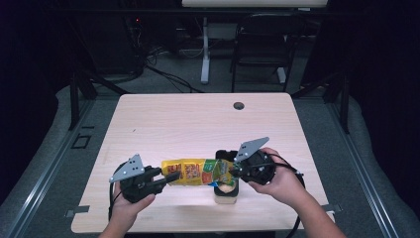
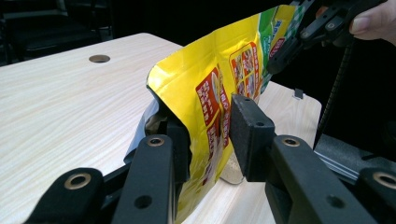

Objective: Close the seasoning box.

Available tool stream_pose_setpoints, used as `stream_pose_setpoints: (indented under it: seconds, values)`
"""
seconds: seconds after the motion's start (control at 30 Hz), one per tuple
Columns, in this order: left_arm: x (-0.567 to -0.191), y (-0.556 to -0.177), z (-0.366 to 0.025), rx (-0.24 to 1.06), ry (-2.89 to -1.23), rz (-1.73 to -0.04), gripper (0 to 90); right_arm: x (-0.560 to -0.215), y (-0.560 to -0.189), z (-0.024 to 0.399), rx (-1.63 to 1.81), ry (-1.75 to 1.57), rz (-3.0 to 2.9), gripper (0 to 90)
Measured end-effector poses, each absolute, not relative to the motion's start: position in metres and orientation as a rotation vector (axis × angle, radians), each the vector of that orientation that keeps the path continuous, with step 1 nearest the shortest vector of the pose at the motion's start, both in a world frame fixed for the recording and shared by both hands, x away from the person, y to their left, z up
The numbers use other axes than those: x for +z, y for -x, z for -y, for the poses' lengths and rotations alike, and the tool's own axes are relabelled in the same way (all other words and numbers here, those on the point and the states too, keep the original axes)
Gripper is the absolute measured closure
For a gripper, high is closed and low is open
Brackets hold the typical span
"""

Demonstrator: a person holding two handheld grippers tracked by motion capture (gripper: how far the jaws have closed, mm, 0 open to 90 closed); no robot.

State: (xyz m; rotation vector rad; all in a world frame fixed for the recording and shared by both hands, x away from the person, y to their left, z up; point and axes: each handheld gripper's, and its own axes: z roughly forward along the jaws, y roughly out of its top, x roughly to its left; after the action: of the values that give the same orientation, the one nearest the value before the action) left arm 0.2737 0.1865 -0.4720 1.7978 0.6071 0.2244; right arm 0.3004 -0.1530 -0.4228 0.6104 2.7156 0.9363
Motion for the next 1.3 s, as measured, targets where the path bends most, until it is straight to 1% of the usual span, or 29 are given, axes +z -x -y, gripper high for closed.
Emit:
stream_pose_setpoints:
  seconds: [0.07,0.17,0.33,0.7,1.07,1.1,1.2,1.23,1.3]
  values:
    - [-0.474,-0.274,-0.188,0.216,-1.792,-0.607,70.6,-0.422,-0.301,0.151,0.929,-0.606,-2.719,89.1]
    - [-0.477,-0.271,-0.189,0.237,-1.794,-0.617,70.6,-0.421,-0.3,0.15,0.917,-0.601,-2.721,89.0]
    - [-0.481,-0.27,-0.193,0.206,-1.805,-0.607,70.7,-0.419,-0.3,0.147,0.912,-0.592,-2.723,88.8]
    - [-0.488,-0.268,-0.196,0.221,-1.794,-0.638,70.7,-0.416,-0.299,0.142,0.909,-0.579,-2.722,88.3]
    - [-0.491,-0.269,-0.197,0.19,-1.801,-0.628,70.8,-0.421,-0.298,0.145,0.954,-0.592,-2.711,87.6]
    - [-0.492,-0.268,-0.196,0.212,-1.789,-0.647,70.7,-0.421,-0.298,0.145,0.956,-0.593,-2.711,87.5]
    - [-0.493,-0.268,-0.196,0.212,-1.791,-0.648,70.7,-0.422,-0.298,0.146,0.962,-0.599,-2.711,87.1]
    - [-0.492,-0.269,-0.197,0.189,-1.804,-0.633,70.7,-0.422,-0.298,0.146,0.963,-0.596,-2.711,87.0]
    - [-0.492,-0.269,-0.197,0.191,-1.804,-0.633,70.7,-0.423,-0.297,0.146,0.976,-0.6,-2.71,86.5]
